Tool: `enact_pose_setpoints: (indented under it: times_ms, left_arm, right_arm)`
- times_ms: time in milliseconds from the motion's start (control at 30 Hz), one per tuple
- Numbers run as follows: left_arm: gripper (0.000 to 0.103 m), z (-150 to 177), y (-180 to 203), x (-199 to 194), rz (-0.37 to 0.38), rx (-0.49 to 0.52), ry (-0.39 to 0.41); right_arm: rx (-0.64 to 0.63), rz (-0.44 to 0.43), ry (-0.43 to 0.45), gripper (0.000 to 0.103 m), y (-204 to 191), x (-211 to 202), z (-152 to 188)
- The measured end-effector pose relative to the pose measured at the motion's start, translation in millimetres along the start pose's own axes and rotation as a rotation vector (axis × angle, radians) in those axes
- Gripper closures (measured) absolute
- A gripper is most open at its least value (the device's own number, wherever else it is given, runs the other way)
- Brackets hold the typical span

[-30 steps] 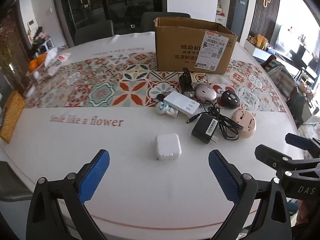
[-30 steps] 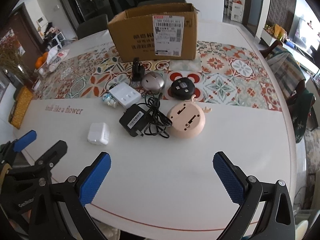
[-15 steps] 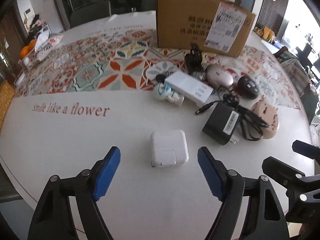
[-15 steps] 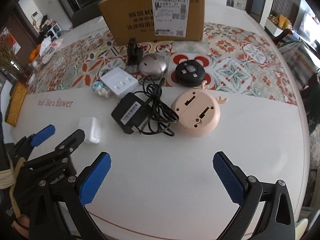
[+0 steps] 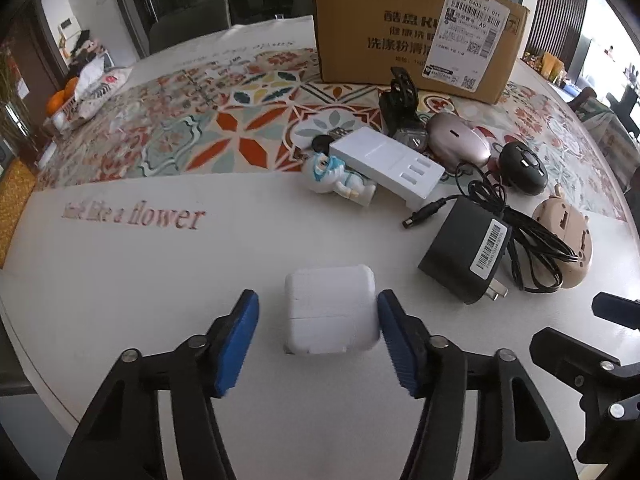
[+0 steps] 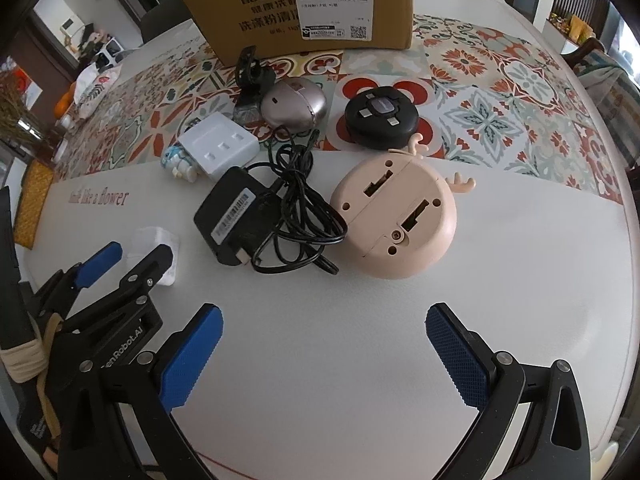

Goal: Organize rigid objects
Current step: 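Reach the left gripper to the white charger cube and close on it, then lift the white cube with the left gripper while the right gripper grasps the pink toy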

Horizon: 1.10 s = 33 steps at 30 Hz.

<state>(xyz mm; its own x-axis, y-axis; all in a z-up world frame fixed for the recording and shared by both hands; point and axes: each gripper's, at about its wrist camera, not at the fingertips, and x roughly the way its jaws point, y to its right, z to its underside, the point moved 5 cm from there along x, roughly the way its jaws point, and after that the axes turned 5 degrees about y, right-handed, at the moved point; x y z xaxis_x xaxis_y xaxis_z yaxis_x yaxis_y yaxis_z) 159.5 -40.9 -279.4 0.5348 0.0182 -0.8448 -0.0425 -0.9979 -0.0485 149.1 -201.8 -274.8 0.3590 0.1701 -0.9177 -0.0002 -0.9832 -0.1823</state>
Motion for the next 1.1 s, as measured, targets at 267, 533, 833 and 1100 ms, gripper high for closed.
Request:
enact_pose_setpoints:
  times_ms: [267, 533, 833, 1100]
  left_arm:
    - [0.054, 1, 3, 11, 0.007, -0.011, -0.014]
    - [0.058, -1, 5, 12, 0.01, -0.001, 0.003]
    - [0.058, -2, 9, -5, 0.025, -0.002, 0.019]
    - [0.058, -5, 25, -21, 0.048, 0.011, 0.033]
  right_arm:
    - [0.01, -0.008, -0.011, 0.001, 5, 6, 1]
    - [0.02, -0.016, -0.01, 0.001, 11, 6, 0]
    - [0.009, -0.005, -0.01, 0.002, 23, 0, -3]
    - [0.001, 0.021, -0.014, 0.006, 40, 1, -8]
